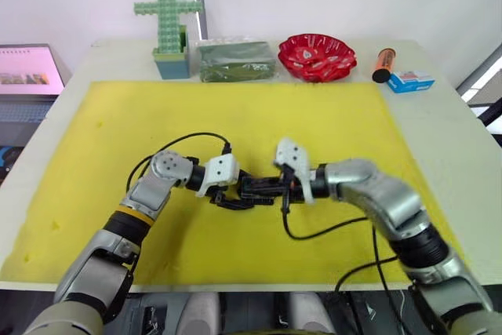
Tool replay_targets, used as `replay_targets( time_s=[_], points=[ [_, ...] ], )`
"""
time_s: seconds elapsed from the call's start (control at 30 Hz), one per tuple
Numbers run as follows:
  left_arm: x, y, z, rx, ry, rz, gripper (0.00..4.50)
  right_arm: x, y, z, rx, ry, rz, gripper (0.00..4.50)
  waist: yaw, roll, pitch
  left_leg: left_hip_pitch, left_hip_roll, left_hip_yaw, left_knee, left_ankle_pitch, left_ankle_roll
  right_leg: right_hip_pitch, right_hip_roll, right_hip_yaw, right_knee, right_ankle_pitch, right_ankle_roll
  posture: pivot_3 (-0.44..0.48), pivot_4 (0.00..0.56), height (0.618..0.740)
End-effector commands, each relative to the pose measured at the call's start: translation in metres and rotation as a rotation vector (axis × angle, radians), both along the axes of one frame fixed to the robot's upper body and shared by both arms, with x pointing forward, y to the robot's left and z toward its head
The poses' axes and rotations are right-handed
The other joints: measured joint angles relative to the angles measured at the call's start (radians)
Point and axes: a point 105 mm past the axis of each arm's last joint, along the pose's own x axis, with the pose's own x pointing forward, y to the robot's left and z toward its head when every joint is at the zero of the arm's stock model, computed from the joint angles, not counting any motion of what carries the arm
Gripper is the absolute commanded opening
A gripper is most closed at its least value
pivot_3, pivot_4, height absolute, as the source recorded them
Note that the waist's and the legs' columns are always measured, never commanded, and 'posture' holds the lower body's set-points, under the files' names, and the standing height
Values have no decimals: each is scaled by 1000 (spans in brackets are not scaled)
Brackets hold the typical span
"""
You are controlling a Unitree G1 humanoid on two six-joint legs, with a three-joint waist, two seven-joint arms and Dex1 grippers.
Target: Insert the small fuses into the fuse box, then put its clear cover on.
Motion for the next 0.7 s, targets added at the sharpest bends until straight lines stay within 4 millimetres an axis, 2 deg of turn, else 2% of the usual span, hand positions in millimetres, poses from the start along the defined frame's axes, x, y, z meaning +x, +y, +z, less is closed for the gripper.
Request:
replay_targets(
  time_s=[0.03, 0.1, 0.33, 0.5, 0.7],
  points=[
    [2, -3, 10, -27, -35, -5, 2945, 6, -24, -55, -178, 109, -114, 28, 0, -1, -1, 3, 0, 0, -1, 0, 0, 2, 0, 0, 0, 0, 0, 0, 150, 740],
    [2, -2, 11, -28, -35, -2, 2945, 5, -24, -50, -168, 104, -109, 28, 0, -1, -1, 8, 0, 0, -2, 0, 0, 7, 0, 0, -1, -2, -3, 0, 150, 740],
    [1, -3, 11, -32, -34, -1, 2945, 12, -24, -32, -112, 73, -123, 28, 2, -1, -1, 8, 1, 0, -2, 0, 0, 7, 0, 0, 0, -2, -3, 0, 150, 740],
    [2, -1, 12, -32, -23, 15, 2945, 17, -18, 2, 10, 29, -123, 28, 3, -1, -1, 8, 1, 0, -2, 0, 0, 7, 0, 0, 0, -2, -3, 0, 150, 740],
    [5, 8, 20, -16, 16, 52, 2945, 15, -27, 40, 86, 9, -111, 28, 2, 0, 0, 4, 1, 0, -2, 0, 0, 3, 0, 0, 0, -2, -2, 0, 150, 740]
  ],
)
